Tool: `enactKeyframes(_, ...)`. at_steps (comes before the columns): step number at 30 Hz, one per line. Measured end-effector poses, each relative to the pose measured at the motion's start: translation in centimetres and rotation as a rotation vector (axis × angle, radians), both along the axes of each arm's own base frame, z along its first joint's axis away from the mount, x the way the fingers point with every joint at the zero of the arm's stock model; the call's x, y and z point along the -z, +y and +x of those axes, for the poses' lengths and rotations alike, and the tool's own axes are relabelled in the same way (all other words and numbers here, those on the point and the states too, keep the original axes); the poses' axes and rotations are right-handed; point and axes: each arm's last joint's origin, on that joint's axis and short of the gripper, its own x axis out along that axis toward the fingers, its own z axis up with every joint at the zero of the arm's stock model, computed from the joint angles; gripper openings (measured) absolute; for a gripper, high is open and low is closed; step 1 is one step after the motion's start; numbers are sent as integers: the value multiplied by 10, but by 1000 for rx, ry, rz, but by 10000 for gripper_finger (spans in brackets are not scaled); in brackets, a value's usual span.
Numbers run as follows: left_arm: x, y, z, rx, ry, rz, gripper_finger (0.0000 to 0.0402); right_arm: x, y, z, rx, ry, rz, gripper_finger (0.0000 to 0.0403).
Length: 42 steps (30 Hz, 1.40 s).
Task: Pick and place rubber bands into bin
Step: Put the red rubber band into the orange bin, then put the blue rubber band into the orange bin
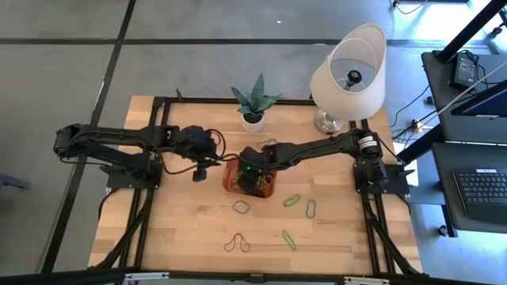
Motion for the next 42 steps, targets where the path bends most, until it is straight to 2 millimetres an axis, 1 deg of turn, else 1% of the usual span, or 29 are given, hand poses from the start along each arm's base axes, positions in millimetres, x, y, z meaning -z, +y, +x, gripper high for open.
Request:
enactKeyframes(6, 0, -1, 0, 35, 0, 33, 77, -2, -3, 0, 28, -8, 12, 119)
enactKeyframes(8, 0, -1, 0, 40, 0, 38, 77, -3, -3, 0, 29, -7, 12, 137)
enactKeyframes(10, 0, -1, 0, 39, 1, 37, 77, -8, -3, -1, 29, 10, 11, 147)
enactKeyframes(14, 0, -1, 0, 26, 6, 23, 77, -30, -1, 0, -4, 24, -5, 144)
enactKeyframes(17, 0, -1, 0, 25, 6, 22, 77, -51, 8, -6, -63, 11, -47, 125)
enactKeyframes(18, 0, -1, 0, 24, 6, 21, 77, -58, 12, -11, -75, 8, -66, 118)
enactKeyframes(20, 0, -2, 0, 22, 6, 18, 77, -70, 20, -24, -96, 8, -108, 101)
enactKeyframes(22, 1, -4, 0, 13, 10, 8, 77, -78, 27, -40, -98, 20, -144, 87)
enactKeyframes(26, 1, -17, 0, 65, 12, 18, 77, -97, 41, -79, -54, -40, -169, 65)
enactKeyframes(28, 0, -27, 1, 78, 10, 40, 77, -99, 47, -101, -22, -71, -173, 58)
enactKeyframes(33, 0, -50, 2, 20, -15, 49, 77, -91, 61, -159, 40, -139, -114, 52)
enactKeyframes(36, -1, -66, 5, 0, -30, 38, 77, -77, 66, -192, 63, -142, -71, 52)
enactKeyframes(39, -2, -84, 15, -23, -25, 34, 77, -64, 68, -217, 81, -163, -22, 52)
enactKeyframes(42, -1, -103, 30, -11, 6, 46, 77, -51, 69, -237, 78, -179, 9, 52)
